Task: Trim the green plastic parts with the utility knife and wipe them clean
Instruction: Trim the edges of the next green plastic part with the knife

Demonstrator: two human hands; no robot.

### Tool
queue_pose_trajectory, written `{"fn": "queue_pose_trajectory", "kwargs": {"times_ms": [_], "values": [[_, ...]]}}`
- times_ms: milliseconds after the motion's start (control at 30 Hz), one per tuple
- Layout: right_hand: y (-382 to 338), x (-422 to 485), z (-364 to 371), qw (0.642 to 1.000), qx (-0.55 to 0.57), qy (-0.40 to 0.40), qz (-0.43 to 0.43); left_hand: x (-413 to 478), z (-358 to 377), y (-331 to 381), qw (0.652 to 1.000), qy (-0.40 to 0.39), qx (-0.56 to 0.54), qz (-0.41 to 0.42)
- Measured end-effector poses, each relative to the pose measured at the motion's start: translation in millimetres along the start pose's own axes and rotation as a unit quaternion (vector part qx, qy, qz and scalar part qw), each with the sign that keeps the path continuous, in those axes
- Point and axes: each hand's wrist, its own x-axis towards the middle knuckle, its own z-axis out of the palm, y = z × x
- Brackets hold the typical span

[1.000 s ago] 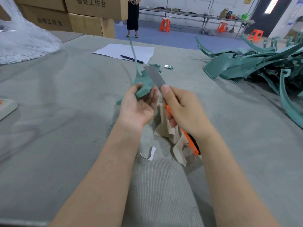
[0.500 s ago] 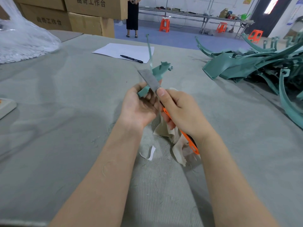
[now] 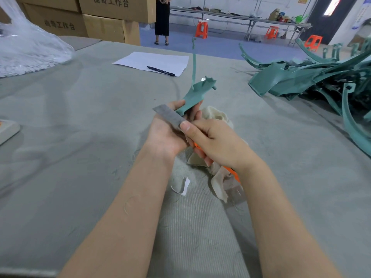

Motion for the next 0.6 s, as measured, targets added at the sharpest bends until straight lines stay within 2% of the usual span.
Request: {"fn": "queue_pose_trajectory", "kwargs": {"times_ms": [100,167,233,300,367,433,600], "values": [[-1.0,-0.6,-1.8,1.0,0.018,0.011,-0.001,-0.5,1.1,2.5,1.0,0.009,-0.024,0.006],[-1.7,0.3,-2.9,0.998,0.04,0.047,-0.003,-0.4,2.2,2.2,0.999,0.03,-0.038,0.015],[-1.8,2.4,-4.0,0.992,0.032,0.126,0.003,0.2,0.6,1.7,0.997,0.043,-0.055,0.029],[0.7,3.9,-8.5,0.971,-0.027,0.238,0.016,0.7,-1.8,1.2,0.996,0.04,-0.073,0.042],[2.0,3.7,-14.6,0.95,-0.035,0.308,0.036,0.7,-2.7,0.5,0.995,0.035,-0.077,0.05],[-0.3,3.0,-17.5,0.951,-0.011,0.306,0.047,1.3,-1.3,-0.6,0.995,0.043,-0.067,0.06],[-13.9,2.0,-7.0,0.971,0.024,0.236,0.021,6.6,1.3,-2.6,0.993,0.079,-0.022,0.079]]}}
